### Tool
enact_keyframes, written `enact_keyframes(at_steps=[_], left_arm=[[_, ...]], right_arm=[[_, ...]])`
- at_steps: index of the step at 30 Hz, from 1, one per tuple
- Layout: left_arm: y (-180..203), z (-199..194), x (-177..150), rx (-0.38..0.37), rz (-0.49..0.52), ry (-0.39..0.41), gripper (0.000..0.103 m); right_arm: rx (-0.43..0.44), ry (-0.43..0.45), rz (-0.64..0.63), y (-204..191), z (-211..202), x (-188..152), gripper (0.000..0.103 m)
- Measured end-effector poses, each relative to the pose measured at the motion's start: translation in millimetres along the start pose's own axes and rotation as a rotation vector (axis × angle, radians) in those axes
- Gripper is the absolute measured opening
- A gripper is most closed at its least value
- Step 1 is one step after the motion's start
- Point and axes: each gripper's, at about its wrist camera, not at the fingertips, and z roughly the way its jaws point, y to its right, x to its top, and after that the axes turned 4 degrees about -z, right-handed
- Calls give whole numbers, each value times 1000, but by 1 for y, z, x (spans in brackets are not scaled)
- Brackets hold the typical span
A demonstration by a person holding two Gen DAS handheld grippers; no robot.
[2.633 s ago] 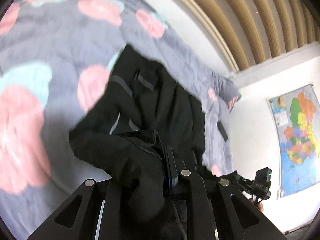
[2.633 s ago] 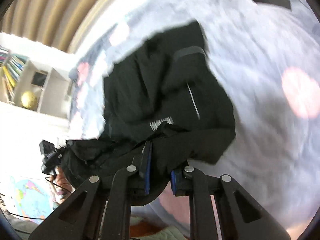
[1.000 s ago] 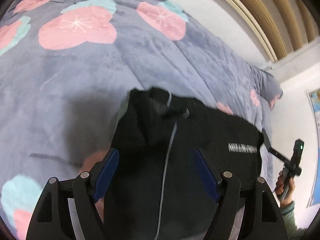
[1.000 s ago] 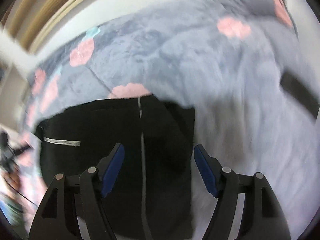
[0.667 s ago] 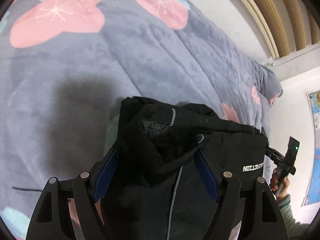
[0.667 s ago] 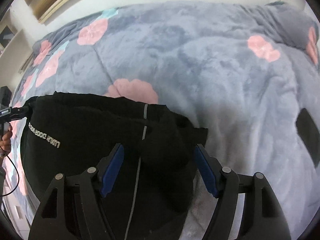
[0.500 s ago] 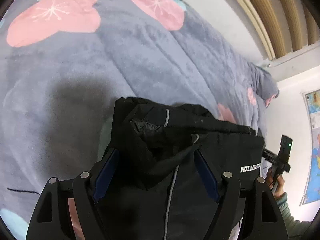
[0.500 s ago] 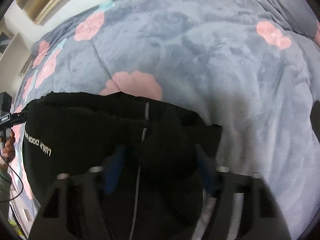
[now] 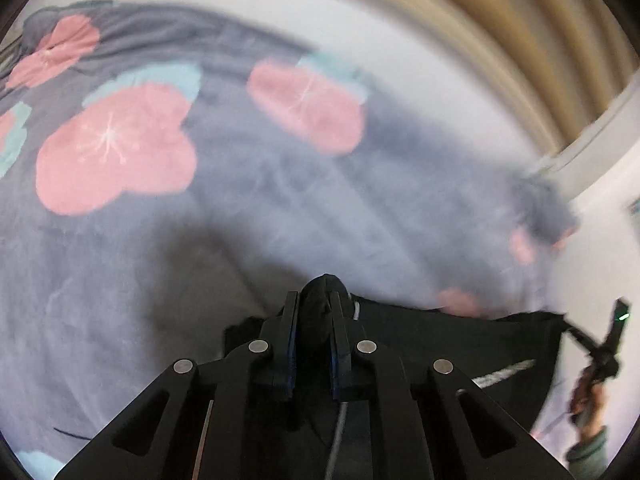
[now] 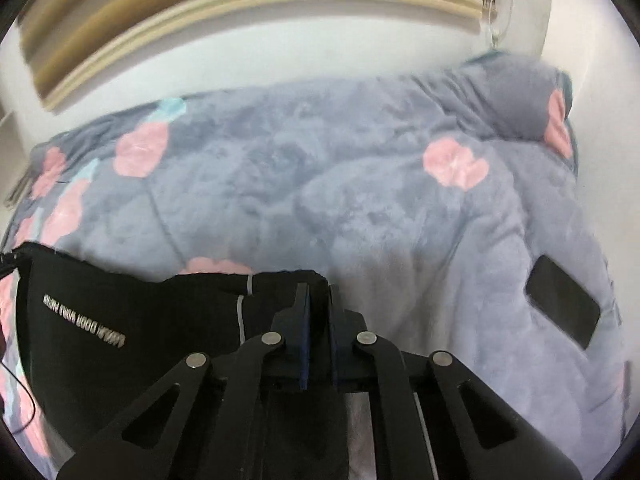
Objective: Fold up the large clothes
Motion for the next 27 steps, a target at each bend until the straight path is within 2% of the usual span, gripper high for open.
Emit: enact_keyframes(at_steps=[1, 3, 7, 9, 10, 11, 12, 13, 16, 18, 20, 23, 25, 27], left_arm=[[-3, 21, -3, 56, -4, -44, 12], [-15, 56, -10, 109, -35, -118, 13], [-18, 66, -13, 113, -48, -119, 18], [-15, 56, -10, 91, -36, -124, 28], [-15, 49, -9, 77, -33, -128, 37], [-16, 37, -9, 72, -34, -116, 42], [-17, 27, -8, 81, -35, -98, 43], [-18, 13, -10, 97, -32, -72, 44], [-22, -34, -20, 96, -33, 6, 51], [-14, -65, -35, 35, -16, 34, 54], [4, -85, -57, -22, 20, 40, 56], [40, -93, -98, -67, 84, 12, 59], [66, -85, -130, -90, 121, -28, 59], [90, -67, -161, -77, 162, -60, 59]], right_arm=[[9, -36, 1, -1, 15, -1, 9], [21, -131, 0, -6, 55, -11, 9], [27, -218, 16, -11, 97, -28, 11], [25, -229, 12, -12, 101, -29, 12], [24, -230, 11, -12, 98, -30, 14], [24, -233, 20, -10, 95, -28, 22], [27, -239, 39, -6, 89, -27, 28], [29, -228, 54, -3, 81, -25, 28], [29, -89, 40, -5, 23, -25, 32], [-4, -30, 14, -14, -17, -30, 46], [28, -3, 14, -23, -46, -40, 48], [126, -21, 38, -47, -66, -59, 48], [197, -78, 42, -67, -62, -75, 48], [195, -133, -11, -96, -50, -94, 48]])
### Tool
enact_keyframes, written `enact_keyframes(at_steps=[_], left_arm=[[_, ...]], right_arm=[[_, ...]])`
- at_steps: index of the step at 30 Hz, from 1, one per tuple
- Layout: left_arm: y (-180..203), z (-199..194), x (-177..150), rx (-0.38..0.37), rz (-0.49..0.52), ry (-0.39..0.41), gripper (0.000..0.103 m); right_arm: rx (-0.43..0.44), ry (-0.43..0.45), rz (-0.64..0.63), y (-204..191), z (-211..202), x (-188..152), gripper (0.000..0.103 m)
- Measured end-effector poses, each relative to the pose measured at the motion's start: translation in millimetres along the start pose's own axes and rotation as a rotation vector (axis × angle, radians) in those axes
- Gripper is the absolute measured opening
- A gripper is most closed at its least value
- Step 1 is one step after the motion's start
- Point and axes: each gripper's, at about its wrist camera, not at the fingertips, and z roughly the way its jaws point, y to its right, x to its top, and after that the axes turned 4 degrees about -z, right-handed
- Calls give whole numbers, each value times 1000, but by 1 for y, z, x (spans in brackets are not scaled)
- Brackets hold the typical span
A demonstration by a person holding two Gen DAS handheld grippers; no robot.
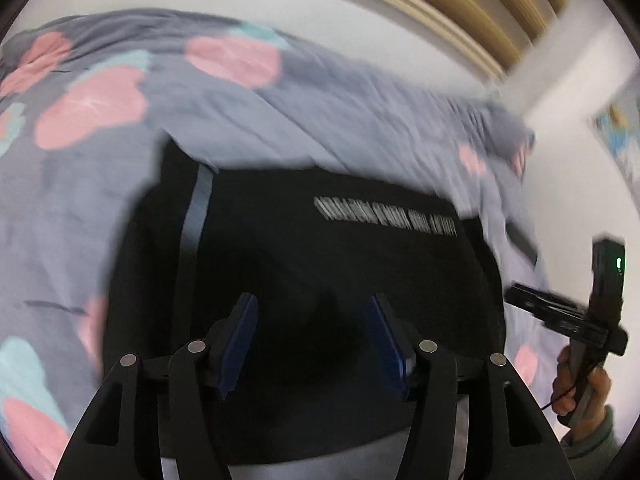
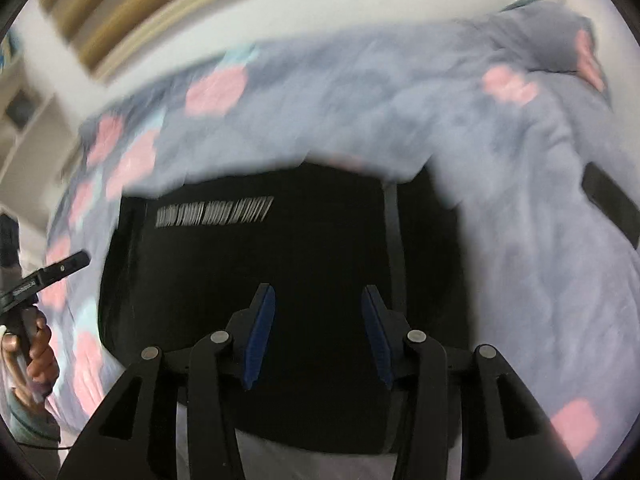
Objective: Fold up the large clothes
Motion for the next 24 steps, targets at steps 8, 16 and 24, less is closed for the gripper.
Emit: enact_keyframes(at_steps=[8, 16, 24], left_arm=[[15, 96, -27, 143, -1, -149, 61], [35, 48, 5, 41, 45, -63, 62], [8, 115, 49, 149, -72, -140, 61]], right_arm=[[-84, -167, 6, -20, 100, -36, 49], [-3, -113, -7, -20, 67, -10, 49], [-71, -99, -14, -27, 117, 58, 50]])
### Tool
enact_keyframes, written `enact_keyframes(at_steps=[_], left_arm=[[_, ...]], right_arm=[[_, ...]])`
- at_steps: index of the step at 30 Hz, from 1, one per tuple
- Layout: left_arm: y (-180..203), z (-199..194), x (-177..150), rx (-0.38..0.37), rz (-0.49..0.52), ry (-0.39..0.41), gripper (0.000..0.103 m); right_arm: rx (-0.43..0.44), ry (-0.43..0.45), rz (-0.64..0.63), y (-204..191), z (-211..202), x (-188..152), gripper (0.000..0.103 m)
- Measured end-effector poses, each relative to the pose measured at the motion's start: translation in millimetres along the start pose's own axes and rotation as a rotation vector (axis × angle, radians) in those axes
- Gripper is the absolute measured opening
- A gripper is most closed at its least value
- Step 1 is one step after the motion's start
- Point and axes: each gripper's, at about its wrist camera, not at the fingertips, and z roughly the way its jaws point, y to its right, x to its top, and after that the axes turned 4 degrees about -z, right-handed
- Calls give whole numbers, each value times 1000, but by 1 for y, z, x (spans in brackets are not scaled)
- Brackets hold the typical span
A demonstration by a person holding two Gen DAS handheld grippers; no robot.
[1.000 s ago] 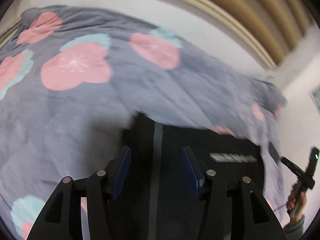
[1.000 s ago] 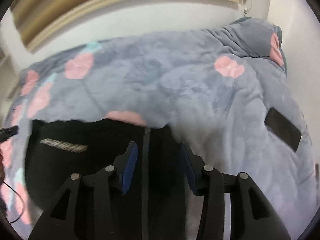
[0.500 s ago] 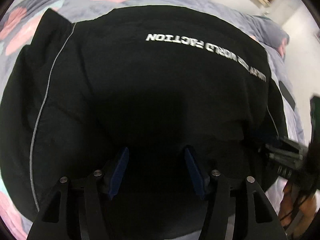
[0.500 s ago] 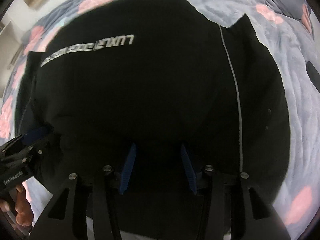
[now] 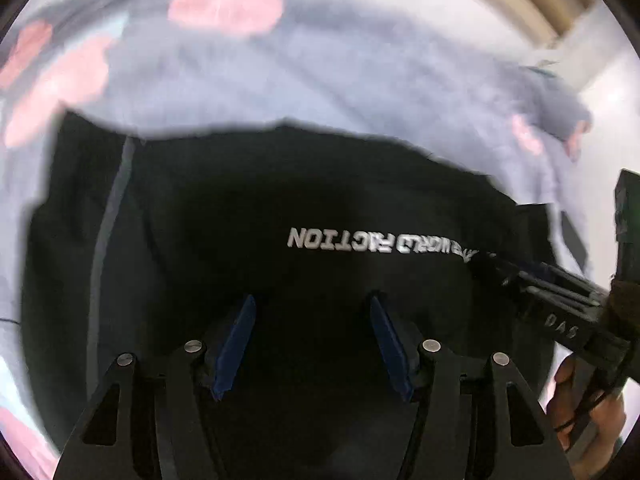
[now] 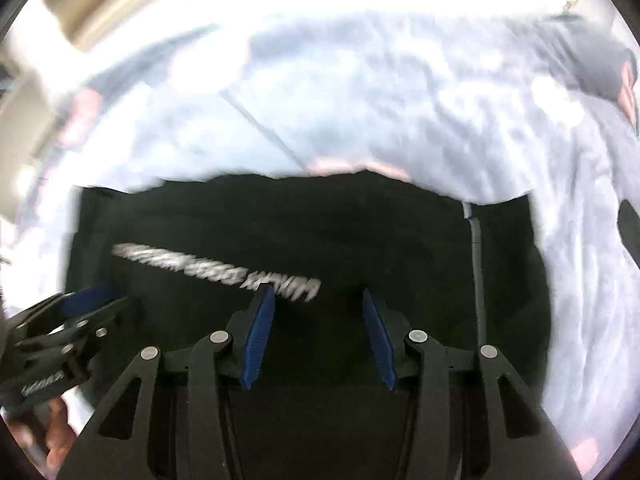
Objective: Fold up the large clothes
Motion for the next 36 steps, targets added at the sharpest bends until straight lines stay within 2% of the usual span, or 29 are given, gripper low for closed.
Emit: enact_keyframes(at_steps=[2, 5, 7, 9, 11, 13, 15, 18, 22, 25, 30, 36], left_arm=[[5, 13, 2, 43, 34, -2, 63], [13, 16, 3, 80, 56, 3, 65], [10, 8, 3, 46, 59, 16, 65], [4, -8, -3, -18, 63, 20, 65], [-5, -31, -11, -74, 56, 36, 65], [-17, -53, -20, -99, 61, 70, 66], [-33, -76, -33, -91, 61, 104, 66], [-65, -98, -50, -56, 20, 114, 66], [-109, -118, -68, -5, -75, 120, 66], [-134, -119, -72, 21, -132, 131, 66], [-164, -115, -77, 38, -202, 124, 66], [-172, -101, -72, 48, -218, 103, 66]], right_arm=[[21, -77, 29, 4, 36, 3, 52], [15, -72, 32, 6, 53, 2, 53], [19, -64, 29, 7, 49, 0, 53], [42, -42, 25, 10, 40, -5, 53], [80, -18, 32, 15, 20, -15, 54], [104, 23, 35, 23, -6, -27, 57], [108, 54, 31, 31, -29, -44, 59], [65, 76, 55, 55, -54, -74, 66], [27, 54, 125, 86, -69, -97, 67], [31, 27, 197, 112, -74, -116, 67], [16, -1, 237, 139, -77, -135, 67], [-20, 13, 221, 132, -64, -129, 67]])
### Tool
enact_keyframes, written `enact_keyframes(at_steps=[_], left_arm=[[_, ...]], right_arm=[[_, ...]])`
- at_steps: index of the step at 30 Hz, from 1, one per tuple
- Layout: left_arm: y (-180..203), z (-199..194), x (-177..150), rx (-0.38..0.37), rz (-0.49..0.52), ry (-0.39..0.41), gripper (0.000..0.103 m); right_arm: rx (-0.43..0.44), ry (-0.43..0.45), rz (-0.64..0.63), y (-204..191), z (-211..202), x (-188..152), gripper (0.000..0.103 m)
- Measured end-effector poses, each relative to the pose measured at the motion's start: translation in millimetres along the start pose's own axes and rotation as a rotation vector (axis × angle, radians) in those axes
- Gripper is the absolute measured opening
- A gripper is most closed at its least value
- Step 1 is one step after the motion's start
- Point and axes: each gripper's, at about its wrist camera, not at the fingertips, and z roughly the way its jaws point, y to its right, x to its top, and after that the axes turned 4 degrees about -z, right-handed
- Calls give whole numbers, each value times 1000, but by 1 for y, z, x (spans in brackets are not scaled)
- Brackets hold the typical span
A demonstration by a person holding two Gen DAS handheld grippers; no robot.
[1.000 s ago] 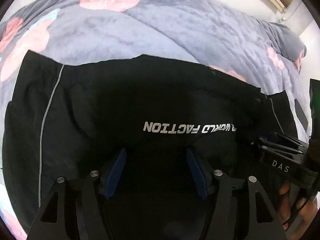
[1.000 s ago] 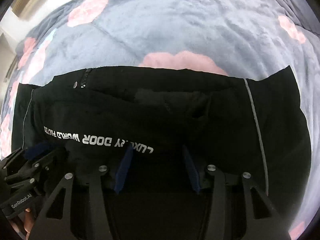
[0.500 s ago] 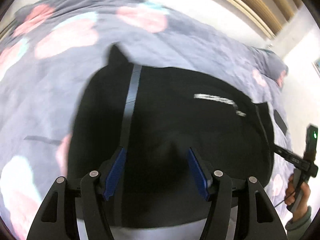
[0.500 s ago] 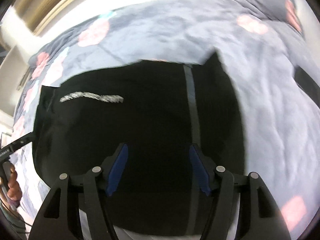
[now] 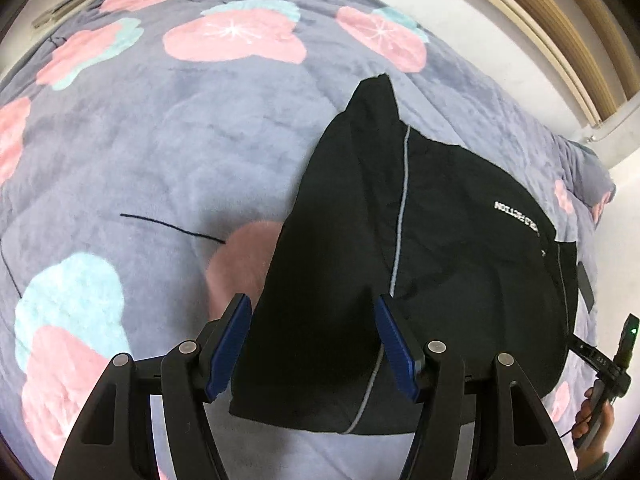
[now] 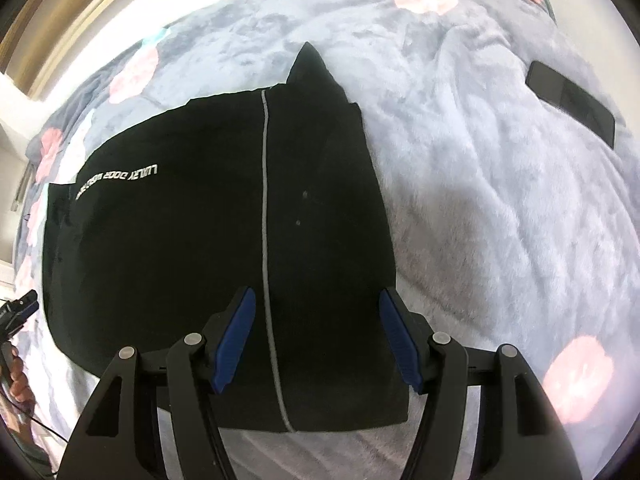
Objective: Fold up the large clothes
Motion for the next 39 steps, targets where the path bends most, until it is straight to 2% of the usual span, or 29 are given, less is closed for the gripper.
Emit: enact_keyframes(at_steps=[4, 8, 10, 13, 18, 21, 26, 28, 31, 35, 36, 37, 38, 39], left_arm=[[2, 13, 4, -5, 13, -17, 66], [4, 28, 7, 0, 42, -27, 66], [1, 36, 10, -17, 37, -44, 66], [-6, 48, 15, -87, 15, -73, 69], [-18, 71, 27, -210, -33, -138, 72], [-28, 89, 33, -280, -81, -192, 80], [-39, 113, 39, -393, -159, -260, 83], [-39, 119, 40, -414, -160, -272, 85], [-38, 126, 40, -436, -185, -283, 93], [-29, 131, 40, -430, -181, -278, 94], [-26, 130, 39, -418, -173, -267, 94], [-24, 128, 38, -416, -166, -254, 84], [-21, 125, 37, -439, -158, -237, 62], [-17, 119, 36, -445, -155, -220, 58]], right_arm=[[-1, 1, -8, -3, 9, 7, 68], [-22, 1, -32, -5, 19, 11, 77], [-23, 0, -35, -6, 25, 13, 82], [-16, -12, -33, -3, 33, 15, 88], [90, -51, 33, 12, 55, 19, 96], [184, -85, 91, 23, 72, 24, 98], [316, -131, 87, 25, 96, 36, 99], [341, -144, 71, 21, 104, 41, 103], [369, -163, 74, 19, 118, 48, 103], [407, -164, 98, 29, 123, 47, 103], [405, -161, 94, 30, 123, 46, 102], [404, -159, 90, 31, 122, 46, 100], [404, -153, 88, 31, 119, 43, 97], [403, -146, 91, 32, 117, 42, 94]])
